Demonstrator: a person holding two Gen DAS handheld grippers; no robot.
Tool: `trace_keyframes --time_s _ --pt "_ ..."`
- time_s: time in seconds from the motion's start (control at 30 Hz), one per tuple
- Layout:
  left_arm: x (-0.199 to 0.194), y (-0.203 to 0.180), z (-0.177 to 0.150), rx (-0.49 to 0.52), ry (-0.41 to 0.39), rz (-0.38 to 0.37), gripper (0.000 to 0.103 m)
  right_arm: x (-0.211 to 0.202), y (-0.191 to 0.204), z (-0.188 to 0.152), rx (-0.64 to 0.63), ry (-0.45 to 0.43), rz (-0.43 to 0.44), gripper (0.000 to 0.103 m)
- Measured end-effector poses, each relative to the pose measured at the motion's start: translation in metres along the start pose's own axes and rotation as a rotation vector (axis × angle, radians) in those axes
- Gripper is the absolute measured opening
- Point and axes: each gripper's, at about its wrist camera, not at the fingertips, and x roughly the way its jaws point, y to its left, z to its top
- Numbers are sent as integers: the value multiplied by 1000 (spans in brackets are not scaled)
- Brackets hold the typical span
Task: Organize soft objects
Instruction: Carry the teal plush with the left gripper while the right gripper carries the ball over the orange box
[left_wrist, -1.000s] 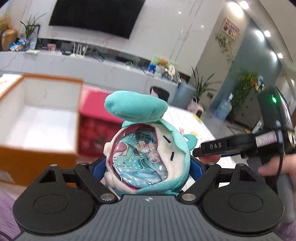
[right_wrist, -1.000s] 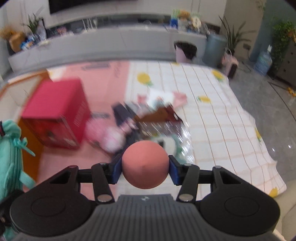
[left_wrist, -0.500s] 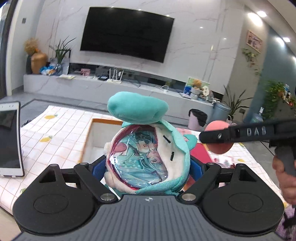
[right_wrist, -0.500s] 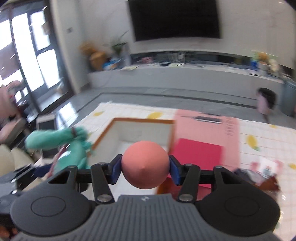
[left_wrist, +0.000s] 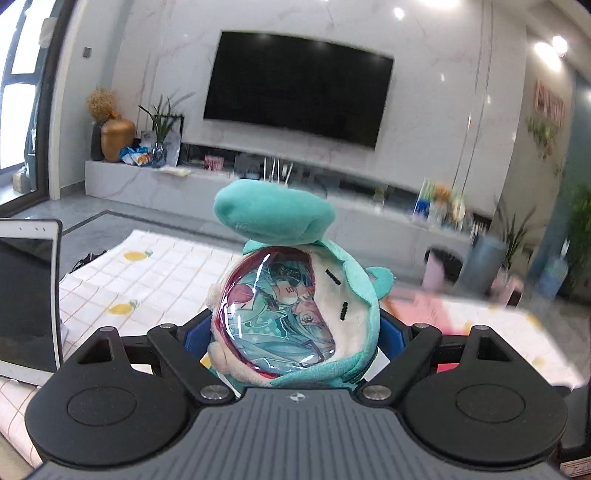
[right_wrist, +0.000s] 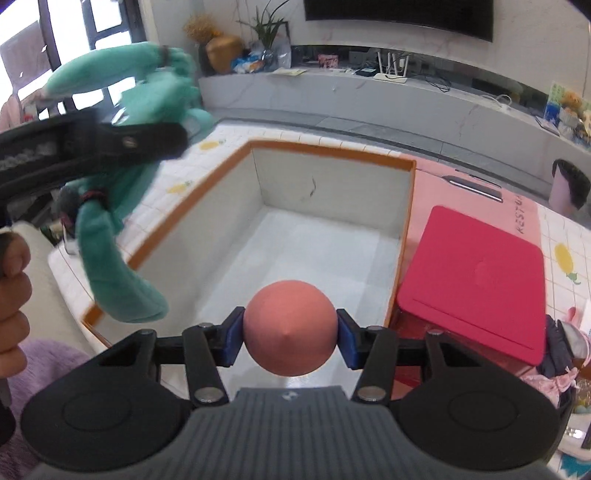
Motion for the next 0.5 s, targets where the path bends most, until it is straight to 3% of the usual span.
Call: trace_keyframes --time_s 0.1,0.23,0.43,0.5 --pt "15 -6 -20 87 78 39 101 20 2 -6 -42 41 -5 50" --pt "30 -19 -38 225 152 51 101 23 16 -12 -119 30 -55 50" --pt "42 -9 -43 201 254 72 101 23 21 -14 -100 41 -89 50" --pt "37 -5 -44 203 244 52 101 15 29 -17 -107 48 -90 50"
